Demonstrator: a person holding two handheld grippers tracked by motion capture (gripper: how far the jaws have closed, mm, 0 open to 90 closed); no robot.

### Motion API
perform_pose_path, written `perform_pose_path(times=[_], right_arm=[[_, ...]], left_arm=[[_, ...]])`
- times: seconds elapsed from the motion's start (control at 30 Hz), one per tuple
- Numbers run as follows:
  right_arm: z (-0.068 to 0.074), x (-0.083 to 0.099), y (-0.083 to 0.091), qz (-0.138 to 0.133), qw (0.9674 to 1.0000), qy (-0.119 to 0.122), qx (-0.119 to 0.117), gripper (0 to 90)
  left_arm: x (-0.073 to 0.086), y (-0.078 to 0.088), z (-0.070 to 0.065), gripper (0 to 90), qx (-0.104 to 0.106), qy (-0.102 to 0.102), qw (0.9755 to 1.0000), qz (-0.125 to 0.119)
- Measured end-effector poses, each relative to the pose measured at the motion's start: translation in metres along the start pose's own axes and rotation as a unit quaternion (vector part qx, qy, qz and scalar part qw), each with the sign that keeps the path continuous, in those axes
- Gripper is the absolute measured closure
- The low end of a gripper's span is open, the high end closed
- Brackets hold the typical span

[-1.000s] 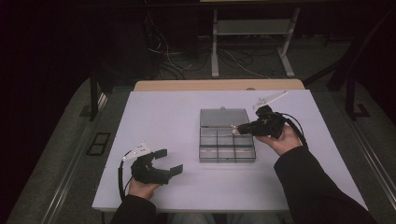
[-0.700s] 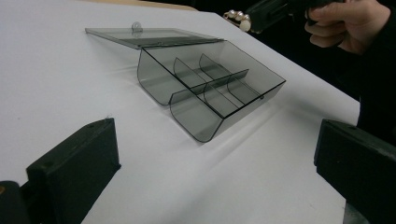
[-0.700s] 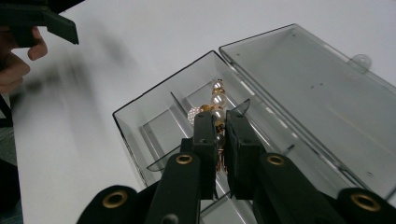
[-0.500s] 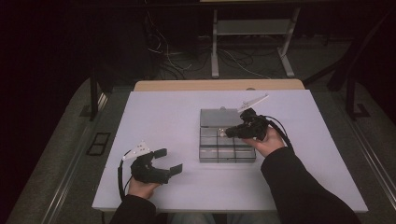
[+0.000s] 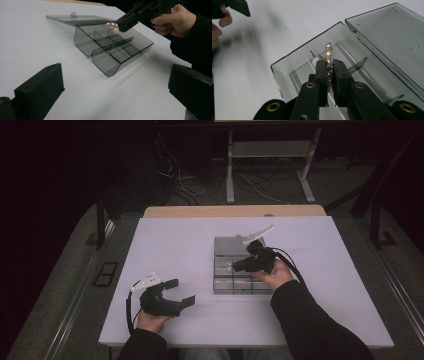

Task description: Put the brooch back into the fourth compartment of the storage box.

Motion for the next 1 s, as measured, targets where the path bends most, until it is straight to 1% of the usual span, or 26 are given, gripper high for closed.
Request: perform_pose_path(times=[0.1,0.27,0.4,0.43,0.67,0.77,0.83,0.9,1.0], right_arm=[[-0.001,-0.001,-0.006,0.001,1.0,-0.004,-0.001,82.8],[-0.004,-0.001,-0.015,0.006,0.9999,-0.01,-0.001,82.7],[-0.008,0.001,-0.023,0.006,0.9998,-0.017,-0.002,82.8],[-0.008,0.001,-0.025,0.007,0.9997,-0.022,-0.003,82.7],[-0.015,0.004,-0.036,0.015,0.9994,-0.032,-0.002,82.7],[-0.016,0.004,-0.038,0.014,0.9992,-0.038,-0.003,82.7],[-0.016,0.004,-0.039,0.015,0.9992,-0.037,-0.008,82.6],[-0.016,0.003,-0.04,0.013,0.9991,-0.039,-0.004,82.0],[-0.015,0.002,-0.042,0.012,0.9992,-0.038,-0.006,81.6]], left_arm=[[0.0,0.0,0.0,0.0,0.0,-0.003,1.0,0.0],[-0.001,0.0,0.0,0.0,0.0,-0.001,1.0,-0.001],[-0.001,0.0,-0.001,0.0,0.002,0.0,1.0,-0.003],[-0.001,0.0,-0.001,0.0,0.002,0.0,1.0,-0.003],[-0.002,0.001,-0.001,0.0,0.003,0.0,1.0,-0.005],[-0.001,0.0,-0.001,0.0,0.001,0.0,1.0,0.0],[-0.001,0.0,-0.001,0.0,0.001,-0.002,1.0,0.007],[-0.001,-0.001,-0.001,0.0,0.0,0.0,1.0,0.008],[0.0,-0.002,-0.002,0.0,0.0,0.0,0.9999,0.014]])
Point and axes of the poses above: each handheld gripper's, and its own axes: y roughly backward along the jaws, x roughly out of its underside, z roughly to its left, the point moved 7 cm from there along -y, roughly forward along the jaws, and after that the axes turned 9 degrees about y, right-handed, at the moved point
